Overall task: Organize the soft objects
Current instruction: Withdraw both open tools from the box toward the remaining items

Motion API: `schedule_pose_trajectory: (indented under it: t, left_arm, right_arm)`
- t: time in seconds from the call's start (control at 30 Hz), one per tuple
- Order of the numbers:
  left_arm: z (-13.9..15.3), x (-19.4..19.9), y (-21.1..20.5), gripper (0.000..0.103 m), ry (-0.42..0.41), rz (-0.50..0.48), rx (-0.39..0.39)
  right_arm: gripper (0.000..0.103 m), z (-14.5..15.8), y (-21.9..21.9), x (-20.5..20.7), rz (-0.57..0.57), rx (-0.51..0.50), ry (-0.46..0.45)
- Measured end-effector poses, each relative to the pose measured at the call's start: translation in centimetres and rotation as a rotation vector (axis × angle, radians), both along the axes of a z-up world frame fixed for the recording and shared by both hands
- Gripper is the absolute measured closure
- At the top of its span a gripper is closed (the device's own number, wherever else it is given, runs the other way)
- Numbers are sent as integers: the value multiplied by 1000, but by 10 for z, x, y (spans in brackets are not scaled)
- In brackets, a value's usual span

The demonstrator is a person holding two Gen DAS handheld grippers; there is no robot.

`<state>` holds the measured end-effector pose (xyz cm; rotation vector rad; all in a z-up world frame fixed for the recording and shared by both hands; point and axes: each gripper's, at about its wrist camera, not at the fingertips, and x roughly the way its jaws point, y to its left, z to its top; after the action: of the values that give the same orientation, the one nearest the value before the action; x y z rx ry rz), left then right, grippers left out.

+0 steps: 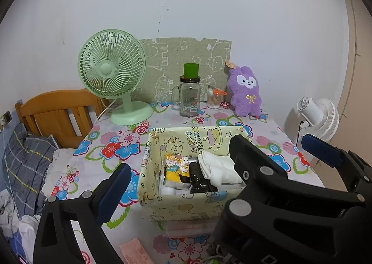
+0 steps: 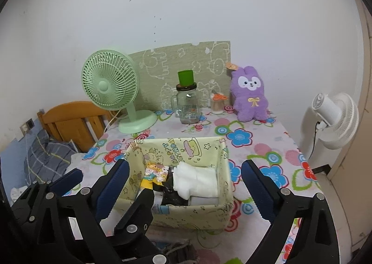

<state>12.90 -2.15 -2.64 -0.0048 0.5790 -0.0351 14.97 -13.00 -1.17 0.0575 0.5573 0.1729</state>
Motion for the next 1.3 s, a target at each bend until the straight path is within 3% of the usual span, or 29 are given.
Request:
schedule_pose_trajectory:
  t: [0.7,1.3]
  left_arm:
    - [5,-52,-5,0,-60,-10,-11]
    - [-19,-80,-4,0,-46,-32,-14]
  right_arm:
    - [3,10,-5,-56,-21,-41,-68]
    - [3,-13,-2,-83,21,-31,-40]
